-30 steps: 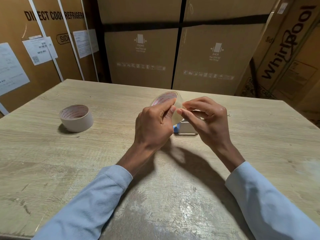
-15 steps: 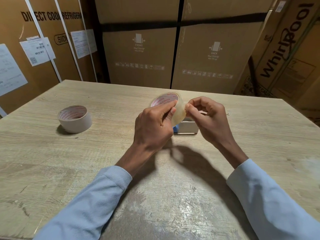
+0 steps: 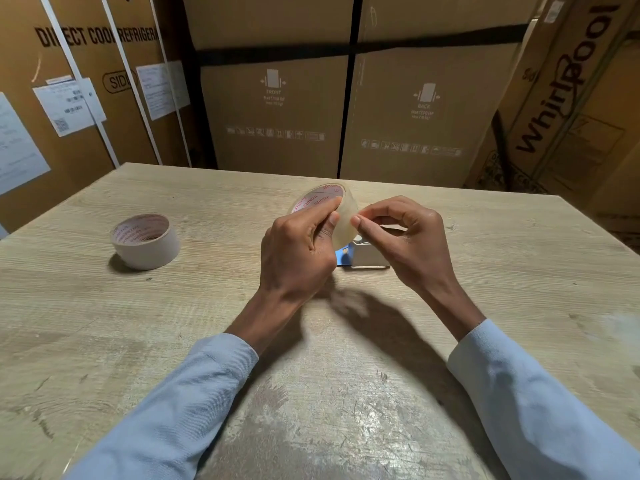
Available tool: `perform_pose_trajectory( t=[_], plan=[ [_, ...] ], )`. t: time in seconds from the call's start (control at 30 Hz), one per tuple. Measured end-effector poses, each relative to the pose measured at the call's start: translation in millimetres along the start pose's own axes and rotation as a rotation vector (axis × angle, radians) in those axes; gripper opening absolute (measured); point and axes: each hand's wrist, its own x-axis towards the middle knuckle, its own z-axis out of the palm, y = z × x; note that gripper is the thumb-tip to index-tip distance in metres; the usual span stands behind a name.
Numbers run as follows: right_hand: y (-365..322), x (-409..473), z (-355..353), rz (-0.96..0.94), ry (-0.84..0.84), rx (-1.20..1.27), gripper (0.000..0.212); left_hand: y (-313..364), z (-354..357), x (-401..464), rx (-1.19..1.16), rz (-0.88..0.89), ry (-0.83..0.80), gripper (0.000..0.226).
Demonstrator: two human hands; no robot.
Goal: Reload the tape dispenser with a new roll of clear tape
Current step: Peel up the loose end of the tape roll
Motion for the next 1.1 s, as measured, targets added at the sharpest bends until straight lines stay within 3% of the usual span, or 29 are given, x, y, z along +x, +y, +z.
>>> perform_pose_trajectory(
  t=[0.13,0.4,1.1],
  plan=[
    [0.7,-2.6,0.4,0.011,0.0,-0.017,0.012,0.5,-1.7,0.6,-0.002,0.01,0.012,0.032],
    [-2.1,-3.7,3.2,-0.065,0.039,-0.019,0.015,1.3,-1.2,2.7,-0.228,-0.129,-0.01,0.032],
    [1.0,-1.9,4.8,-0.053,0.073,-0.013,0.004,6.9,-2.2,-0.4,-0.292,-0.166,0.006,0.028]
  ],
)
